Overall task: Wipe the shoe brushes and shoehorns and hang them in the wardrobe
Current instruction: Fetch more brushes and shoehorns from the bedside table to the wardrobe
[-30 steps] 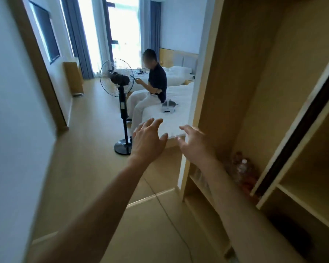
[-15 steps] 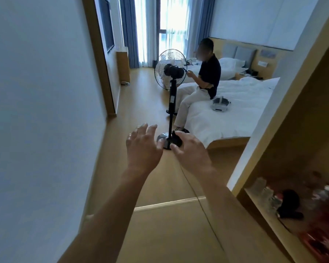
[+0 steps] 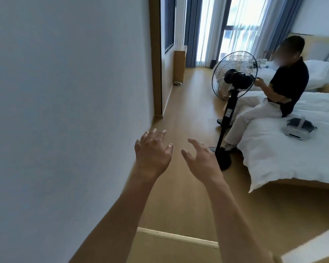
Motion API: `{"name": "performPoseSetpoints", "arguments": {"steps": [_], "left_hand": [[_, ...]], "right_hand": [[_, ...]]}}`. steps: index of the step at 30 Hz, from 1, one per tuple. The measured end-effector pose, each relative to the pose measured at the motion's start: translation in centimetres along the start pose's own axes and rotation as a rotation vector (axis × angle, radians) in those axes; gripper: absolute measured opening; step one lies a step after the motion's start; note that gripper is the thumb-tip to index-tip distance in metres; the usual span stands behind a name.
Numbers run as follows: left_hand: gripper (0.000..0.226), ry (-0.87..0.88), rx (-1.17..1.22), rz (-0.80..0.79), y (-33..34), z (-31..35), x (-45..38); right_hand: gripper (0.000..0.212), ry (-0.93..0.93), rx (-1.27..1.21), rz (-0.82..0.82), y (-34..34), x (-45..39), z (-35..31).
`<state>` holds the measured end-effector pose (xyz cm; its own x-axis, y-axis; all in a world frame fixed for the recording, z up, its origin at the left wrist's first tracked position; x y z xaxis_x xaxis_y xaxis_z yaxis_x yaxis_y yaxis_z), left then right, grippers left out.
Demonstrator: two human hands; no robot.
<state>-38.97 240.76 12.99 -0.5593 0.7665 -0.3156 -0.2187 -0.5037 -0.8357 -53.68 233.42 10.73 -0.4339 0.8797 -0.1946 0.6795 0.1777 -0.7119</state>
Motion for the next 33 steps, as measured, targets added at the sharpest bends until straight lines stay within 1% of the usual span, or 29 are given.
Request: {"name": "performPoseSetpoints", "arguments": {"steps": [6,12,18,22,28,33], "left_hand": [[0.054,-0.058,-0.031,0.009,3.4,-0.7,-8.7],[0.055,-0.090,0.021,-0.027,8.3,-0.8,-16.8],[0.054,-0.056,0.111,-0.061,13.6,-0.5,-26.1],[0.054,-0.010,0.138,-0.096,16.3,-0.7,-34.5],[0.054,0.060,0.144,-0.120,18.8,-1.6,-47.6],[0.054,0.100,0.129,-0.140,21.4,-2.1,-55.8]], "right_hand": [[0.048,0.016,-0.023,-0.033,1.6,-10.3,2.0],[0.048,0.015,-0.016,-0.043,2.9,-18.5,4.0],[0.049,0.058,0.011,-0.010,4.8,-27.3,5.7],[0.048,0.088,0.049,0.007,6.2,-34.9,6.0],[0.048,0.144,0.071,0.048,8.2,-46.5,5.3],[0.047,0.178,0.055,0.075,9.6,-54.4,5.7]]}}
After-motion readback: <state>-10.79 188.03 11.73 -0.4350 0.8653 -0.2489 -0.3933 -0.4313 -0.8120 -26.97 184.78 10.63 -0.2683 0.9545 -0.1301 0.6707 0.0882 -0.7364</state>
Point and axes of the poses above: each hand's wrist, its own x-axis away from the middle knuckle, its own y-axis out of the palm, z = x × y, the point moved 10 cm from there along -x, towards the middle knuckle, and after that the axes turned 3 degrees about z, right-handed, at the moved point
